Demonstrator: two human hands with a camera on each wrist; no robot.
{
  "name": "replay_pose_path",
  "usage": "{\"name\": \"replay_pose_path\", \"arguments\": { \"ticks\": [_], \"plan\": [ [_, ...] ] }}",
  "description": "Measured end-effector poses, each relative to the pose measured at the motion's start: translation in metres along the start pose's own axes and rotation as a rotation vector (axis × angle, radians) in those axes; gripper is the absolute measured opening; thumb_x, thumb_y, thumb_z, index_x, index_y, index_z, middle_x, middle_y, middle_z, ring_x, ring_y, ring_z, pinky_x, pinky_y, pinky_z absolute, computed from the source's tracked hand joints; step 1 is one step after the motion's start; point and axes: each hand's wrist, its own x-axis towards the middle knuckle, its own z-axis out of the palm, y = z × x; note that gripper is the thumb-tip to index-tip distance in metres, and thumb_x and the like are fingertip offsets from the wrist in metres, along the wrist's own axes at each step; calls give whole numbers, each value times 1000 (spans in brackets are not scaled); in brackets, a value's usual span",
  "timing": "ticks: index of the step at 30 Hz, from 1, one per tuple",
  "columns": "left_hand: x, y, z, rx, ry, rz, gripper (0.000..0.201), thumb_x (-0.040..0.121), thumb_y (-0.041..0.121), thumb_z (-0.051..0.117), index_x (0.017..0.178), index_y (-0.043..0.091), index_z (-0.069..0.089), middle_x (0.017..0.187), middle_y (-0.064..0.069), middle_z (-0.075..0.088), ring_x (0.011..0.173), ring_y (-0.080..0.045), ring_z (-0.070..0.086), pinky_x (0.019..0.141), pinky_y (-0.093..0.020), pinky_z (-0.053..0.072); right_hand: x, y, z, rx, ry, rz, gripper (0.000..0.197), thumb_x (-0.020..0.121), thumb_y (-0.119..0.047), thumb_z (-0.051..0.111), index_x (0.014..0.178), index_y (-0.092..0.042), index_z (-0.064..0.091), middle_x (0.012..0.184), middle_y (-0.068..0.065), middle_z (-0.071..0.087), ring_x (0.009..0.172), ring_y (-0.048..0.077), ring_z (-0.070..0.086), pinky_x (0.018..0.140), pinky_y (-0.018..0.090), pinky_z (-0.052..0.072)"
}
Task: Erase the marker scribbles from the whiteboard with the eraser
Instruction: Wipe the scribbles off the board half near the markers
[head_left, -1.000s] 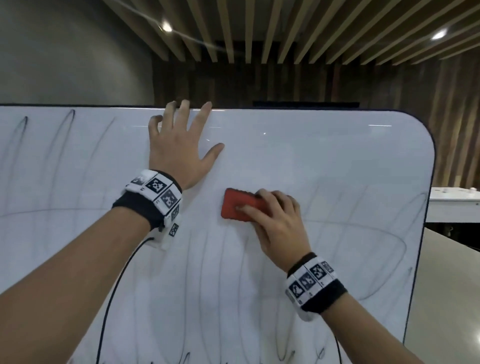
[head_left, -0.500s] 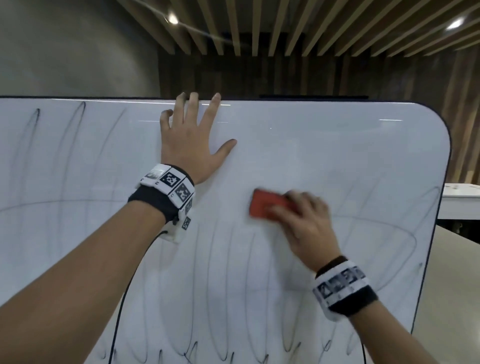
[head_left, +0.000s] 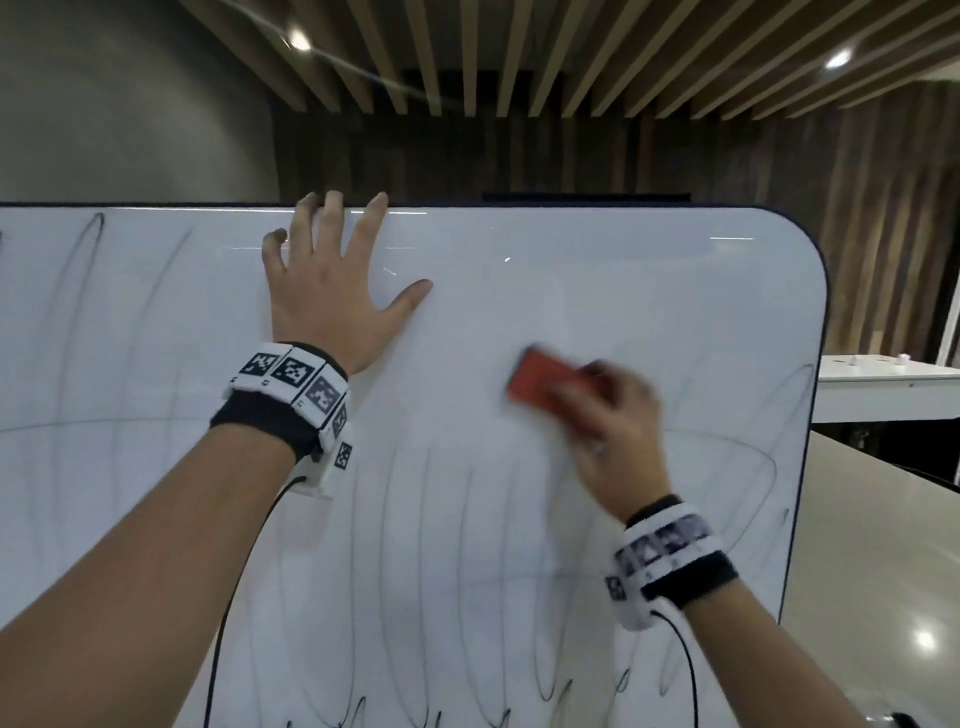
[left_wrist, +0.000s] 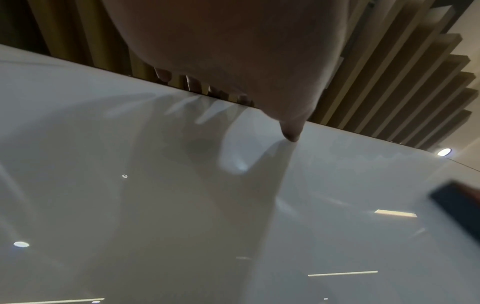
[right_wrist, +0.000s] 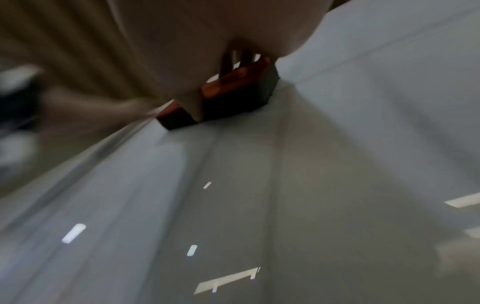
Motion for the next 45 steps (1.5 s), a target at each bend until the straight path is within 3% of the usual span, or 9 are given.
{"name": "replay_pose_path", "arguments": {
  "ticks": [6, 13, 15, 19, 26, 33, 39, 43, 45],
  "plan": [
    [-1, 22, 3, -111, -38, -159, 80, 91, 73, 42, 157, 32, 20, 165, -10, 19, 155, -32, 11, 118, -64, 15, 11, 60, -39, -2, 482, 702, 49, 84, -21, 66, 133, -22, 64, 128, 21, 51, 115, 39, 49, 106, 46, 41],
    [-38, 103, 15, -214, 3, 64, 64, 96, 37, 54, 155, 34, 30, 169, -9, 7, 156, -33, 8, 120, -62, 18, -38, 16, -21, -135, -164, -162, 38, 87, -13, 70, 122, -29, 67, 130, 14, 59, 113, 38, 51, 98, 52, 43],
    [-57, 115, 28, -203, -37, 92, 61, 101, 34, 48, 157, 36, 25, 170, -6, 5, 157, -31, 6, 122, -62, 15, -24, 38, -34, -147, -28, -67, 39, 86, -14, 66, 123, -26, 65, 126, 18, 59, 111, 38, 51, 100, 46, 42],
    [-67, 112, 41, -159, -38, 105, 57, 106, 39, 36, 160, 36, 17, 170, -6, 4, 157, -29, 5, 123, -61, 11, -6, 63, -54, 1, 402, 645, 46, 85, -14, 69, 131, -24, 66, 128, 17, 52, 113, 35, 48, 97, 17, 30],
    [-67, 112, 45, -121, -44, 109, 57, 107, 43, 31, 161, 35, 15, 170, -7, 5, 157, -31, 6, 123, -61, 12, -65, 13, -16, -128, -198, -158, 32, 89, -20, 72, 120, -27, 71, 125, 14, 61, 107, 38, 54, 94, 50, 45],
    [-70, 110, 45, -115, -43, 128, 57, 107, 39, 35, 160, 32, 18, 170, -8, 8, 156, -32, 8, 123, -61, 13, -49, 59, -36, -106, 383, 619, 44, 91, -20, 70, 134, -23, 63, 126, 17, 50, 107, 23, 42, 96, 52, 45],
    [-72, 115, 46, -109, -65, 104, 59, 106, 47, 27, 161, 30, 14, 170, -11, 5, 157, -34, 5, 122, -63, 12, -49, 50, -40, -163, -34, 31, 37, 87, -16, 71, 124, -22, 71, 128, 17, 56, 110, 40, 52, 99, 48, 42],
    [-80, 138, 48, -141, -88, 16, 71, 103, 61, 31, 162, 27, 11, 169, -13, 0, 156, -37, 0, 122, -64, 8, -2, 104, -80, -100, 357, 638, 48, 87, -23, 68, 135, -22, 62, 127, 21, 52, 109, 39, 50, 99, 48, 43],
    [-82, 146, 50, -146, -87, -16, 73, 102, 63, 32, 162, 27, 9, 169, -13, -1, 156, -37, -1, 122, -65, 9, 11, 98, -80, -130, 314, 625, 50, 88, -22, 68, 137, -19, 58, 127, 22, 50, 110, 38, 49, 99, 45, 41]
  ]
}}
